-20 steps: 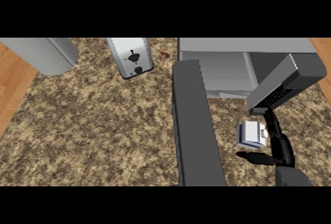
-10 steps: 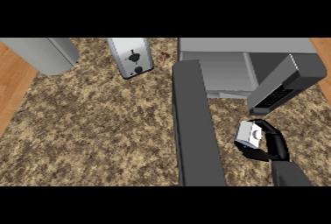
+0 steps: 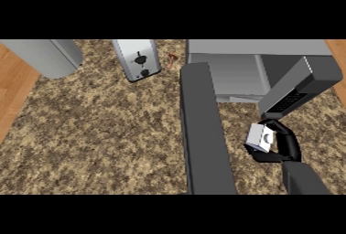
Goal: Pick up the milk, place it into the microwave and close the microwave
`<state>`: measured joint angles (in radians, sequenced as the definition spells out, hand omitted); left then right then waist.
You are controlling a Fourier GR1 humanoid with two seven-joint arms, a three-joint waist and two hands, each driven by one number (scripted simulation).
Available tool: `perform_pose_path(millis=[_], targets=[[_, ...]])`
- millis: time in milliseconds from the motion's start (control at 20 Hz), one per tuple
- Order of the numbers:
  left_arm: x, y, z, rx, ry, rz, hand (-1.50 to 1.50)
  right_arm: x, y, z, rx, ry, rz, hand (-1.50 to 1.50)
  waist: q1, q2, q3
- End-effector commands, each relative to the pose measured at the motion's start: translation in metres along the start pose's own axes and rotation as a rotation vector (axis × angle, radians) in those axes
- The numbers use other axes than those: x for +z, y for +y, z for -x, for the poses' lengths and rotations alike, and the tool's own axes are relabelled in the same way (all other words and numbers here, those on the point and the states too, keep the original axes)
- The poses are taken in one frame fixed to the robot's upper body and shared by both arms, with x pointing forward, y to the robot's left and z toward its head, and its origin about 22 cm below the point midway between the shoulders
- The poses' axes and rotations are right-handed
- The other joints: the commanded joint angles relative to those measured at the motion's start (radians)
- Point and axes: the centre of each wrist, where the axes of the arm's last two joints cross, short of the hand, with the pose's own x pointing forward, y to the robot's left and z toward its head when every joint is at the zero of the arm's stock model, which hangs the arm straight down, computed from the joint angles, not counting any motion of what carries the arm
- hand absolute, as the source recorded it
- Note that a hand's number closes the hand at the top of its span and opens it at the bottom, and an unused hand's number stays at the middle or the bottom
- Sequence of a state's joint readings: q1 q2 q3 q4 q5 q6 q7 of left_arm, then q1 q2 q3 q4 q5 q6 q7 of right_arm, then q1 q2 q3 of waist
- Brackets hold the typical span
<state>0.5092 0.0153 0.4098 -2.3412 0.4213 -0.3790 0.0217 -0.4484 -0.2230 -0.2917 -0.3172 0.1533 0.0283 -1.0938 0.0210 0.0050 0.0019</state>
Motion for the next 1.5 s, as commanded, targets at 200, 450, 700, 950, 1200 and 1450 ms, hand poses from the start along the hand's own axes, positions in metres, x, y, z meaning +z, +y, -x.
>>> perform_pose_path(millis=[200, 450, 700, 950, 1200, 1450], targets=[[0.005, 0.021, 0.008, 0.009, -0.01, -0.013, -1.5, -0.025, 0.016, -0.011, -0.15, -0.124, -0.133, 1.5, -0.013, -0.007, -0.002], [0.012, 0.022, 0.003, -0.014, 0.002, -0.02, -1.5, -0.025, 0.047, -0.017, -0.192, -0.16, -0.173, 1.5, -0.022, -0.011, -0.003], [0.012, 0.017, -0.005, -0.03, -0.007, -0.034, -1.5, -0.049, 0.04, -0.045, -0.115, -0.163, -0.154, 1.5, -0.018, -0.008, -0.002], [0.02, 0.02, 0.01, 0.005, 0.016, -0.019, -1.5, -0.084, 0.063, -0.082, -0.073, -0.162, -0.116, 1.5, -0.016, -0.009, -0.003], [0.011, 0.023, 0.01, 0.002, 0.005, -0.022, -1.5, -0.117, 0.101, -0.1, 0.01, -0.192, -0.082, 1.5, -0.009, -0.004, -0.002], [0.015, 0.026, 0.013, 0.01, 0.011, 0.001, -1.5, -0.155, 0.12, -0.121, 0.186, -0.162, -0.091, 1.5, 0.009, 0.001, -0.002]])
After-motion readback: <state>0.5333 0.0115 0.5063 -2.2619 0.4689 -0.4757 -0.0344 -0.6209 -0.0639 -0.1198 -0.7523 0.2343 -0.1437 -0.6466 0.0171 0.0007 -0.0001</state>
